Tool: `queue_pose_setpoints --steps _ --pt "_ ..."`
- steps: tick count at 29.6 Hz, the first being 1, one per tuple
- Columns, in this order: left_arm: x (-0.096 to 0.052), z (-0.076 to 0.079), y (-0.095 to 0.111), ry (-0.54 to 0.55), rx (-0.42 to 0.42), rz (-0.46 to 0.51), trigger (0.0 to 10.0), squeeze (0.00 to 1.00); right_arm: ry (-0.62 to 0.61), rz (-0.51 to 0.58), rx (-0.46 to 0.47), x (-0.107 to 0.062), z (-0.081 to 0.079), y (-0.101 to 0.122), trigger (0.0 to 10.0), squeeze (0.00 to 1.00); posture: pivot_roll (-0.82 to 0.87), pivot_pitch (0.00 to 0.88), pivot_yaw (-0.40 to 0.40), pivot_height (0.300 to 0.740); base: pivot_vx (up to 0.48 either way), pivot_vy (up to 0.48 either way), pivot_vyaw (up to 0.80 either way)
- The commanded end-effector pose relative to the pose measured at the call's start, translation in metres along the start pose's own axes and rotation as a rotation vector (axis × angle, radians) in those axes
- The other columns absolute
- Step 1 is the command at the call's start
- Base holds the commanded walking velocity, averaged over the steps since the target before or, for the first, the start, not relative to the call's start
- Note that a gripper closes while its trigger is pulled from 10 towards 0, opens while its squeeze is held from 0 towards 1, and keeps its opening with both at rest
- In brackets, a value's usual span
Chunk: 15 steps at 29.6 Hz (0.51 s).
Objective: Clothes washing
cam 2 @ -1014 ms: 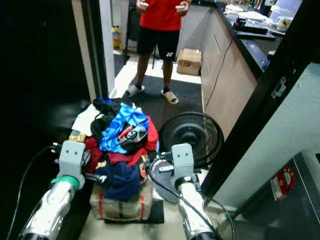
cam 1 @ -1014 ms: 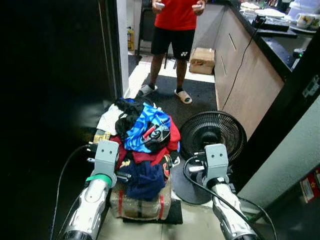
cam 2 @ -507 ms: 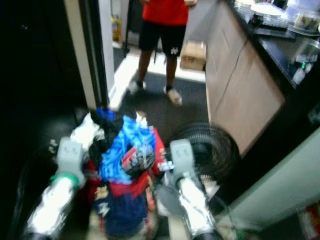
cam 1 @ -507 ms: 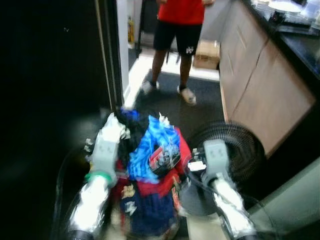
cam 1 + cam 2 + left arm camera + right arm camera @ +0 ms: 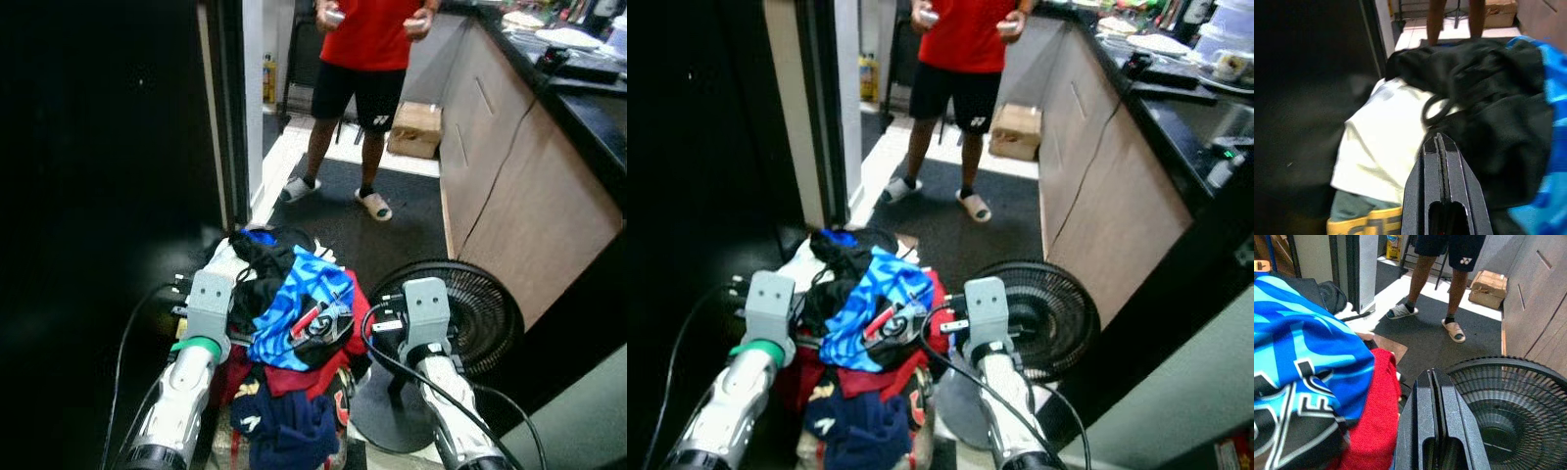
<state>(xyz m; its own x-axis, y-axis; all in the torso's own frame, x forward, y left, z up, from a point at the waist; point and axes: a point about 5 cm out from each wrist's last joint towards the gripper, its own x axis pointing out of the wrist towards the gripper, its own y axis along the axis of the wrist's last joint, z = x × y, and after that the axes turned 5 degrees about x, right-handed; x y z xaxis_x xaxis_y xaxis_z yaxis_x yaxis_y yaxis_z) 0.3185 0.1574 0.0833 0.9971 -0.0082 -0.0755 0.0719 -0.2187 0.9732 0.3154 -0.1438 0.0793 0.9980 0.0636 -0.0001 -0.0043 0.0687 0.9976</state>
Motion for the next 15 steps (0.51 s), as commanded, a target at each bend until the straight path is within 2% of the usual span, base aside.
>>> queue_pose_setpoints --steps 1,14,15 --pt "-0.004 0.003 -0.01 -0.006 0.003 -0.043 10.0 0.0 0.007 -0.025 -0.017 -0.004 0.002 -0.006 10.0 0.0 0.0 0.004 -0.017 0.74 0.0 0.0 0.0" --pt "0.001 0.007 -0.005 -0.016 0.02 -0.03 10.0 0.0 -0.01 0.0 -0.044 0.0 0.015 0.003 10.0 0.0 -0.01 0.028 -0.019 0.74 0.0 0.0 0.0" --pt "0.006 0.003 0.001 -0.013 0.038 -0.018 10.0 0.0 -0.035 0.0 0.012 0.002 0.02 0.005 10.0 0.0 -0.01 0.027 -0.007 0.74 0.0 0.0 0.0"
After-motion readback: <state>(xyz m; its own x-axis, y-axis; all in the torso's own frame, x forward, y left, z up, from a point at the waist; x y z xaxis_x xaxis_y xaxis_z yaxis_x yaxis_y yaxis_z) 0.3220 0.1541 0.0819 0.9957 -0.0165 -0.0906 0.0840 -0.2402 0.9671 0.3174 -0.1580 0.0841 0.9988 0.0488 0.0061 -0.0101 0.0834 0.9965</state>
